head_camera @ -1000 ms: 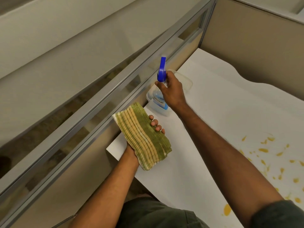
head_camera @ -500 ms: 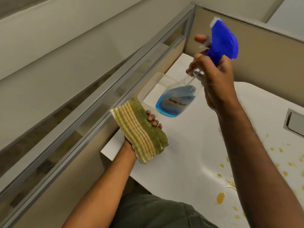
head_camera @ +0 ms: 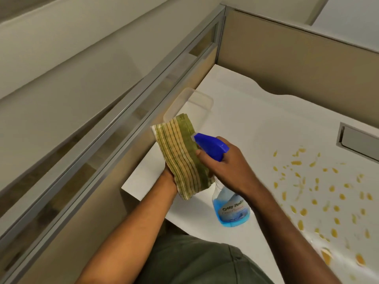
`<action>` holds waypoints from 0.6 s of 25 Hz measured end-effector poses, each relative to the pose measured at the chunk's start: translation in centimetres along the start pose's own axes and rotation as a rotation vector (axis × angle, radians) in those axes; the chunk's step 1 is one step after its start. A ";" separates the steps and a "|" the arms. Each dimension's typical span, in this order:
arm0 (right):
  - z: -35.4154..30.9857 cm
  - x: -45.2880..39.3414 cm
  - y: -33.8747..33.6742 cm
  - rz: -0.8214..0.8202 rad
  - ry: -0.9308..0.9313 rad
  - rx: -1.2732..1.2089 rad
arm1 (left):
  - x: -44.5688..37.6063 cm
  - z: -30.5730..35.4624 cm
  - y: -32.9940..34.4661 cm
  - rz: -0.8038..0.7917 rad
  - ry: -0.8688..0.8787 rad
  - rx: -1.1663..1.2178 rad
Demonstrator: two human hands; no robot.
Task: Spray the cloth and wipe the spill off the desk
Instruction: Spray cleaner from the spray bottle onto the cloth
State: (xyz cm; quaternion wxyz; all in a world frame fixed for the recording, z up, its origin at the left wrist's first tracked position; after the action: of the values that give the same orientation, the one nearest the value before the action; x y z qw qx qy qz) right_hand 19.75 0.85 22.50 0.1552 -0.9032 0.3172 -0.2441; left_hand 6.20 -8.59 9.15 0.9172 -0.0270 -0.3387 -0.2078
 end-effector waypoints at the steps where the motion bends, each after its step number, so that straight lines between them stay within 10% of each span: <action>1: 0.1 0.1 0.8 0.001 0.005 0.028 | 0.2 -0.1 0.8 -0.151 -0.049 0.162; 5: -0.5 0.3 2.8 0.035 -0.004 0.150 | 0.9 1.5 1.7 -0.568 0.005 0.508; 15: 0.5 -0.6 0.7 0.119 0.183 0.037 | 2.2 0.9 1.4 -0.189 -0.144 0.119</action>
State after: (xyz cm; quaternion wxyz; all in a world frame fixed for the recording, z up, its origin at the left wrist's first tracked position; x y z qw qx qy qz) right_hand 19.22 0.78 21.58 0.1564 -0.8535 0.3788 -0.3218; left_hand 7.73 -7.94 11.35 0.8667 0.0448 -0.4167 -0.2705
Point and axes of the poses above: each hand's wrist, its own x-axis away from the middle knuckle, its own y-axis out of the palm, z = x × y, the point moved 1 cm from there along -x, towards the middle knuckle, and after that the axes turned 10 degrees about y, right-handed, at the moved point
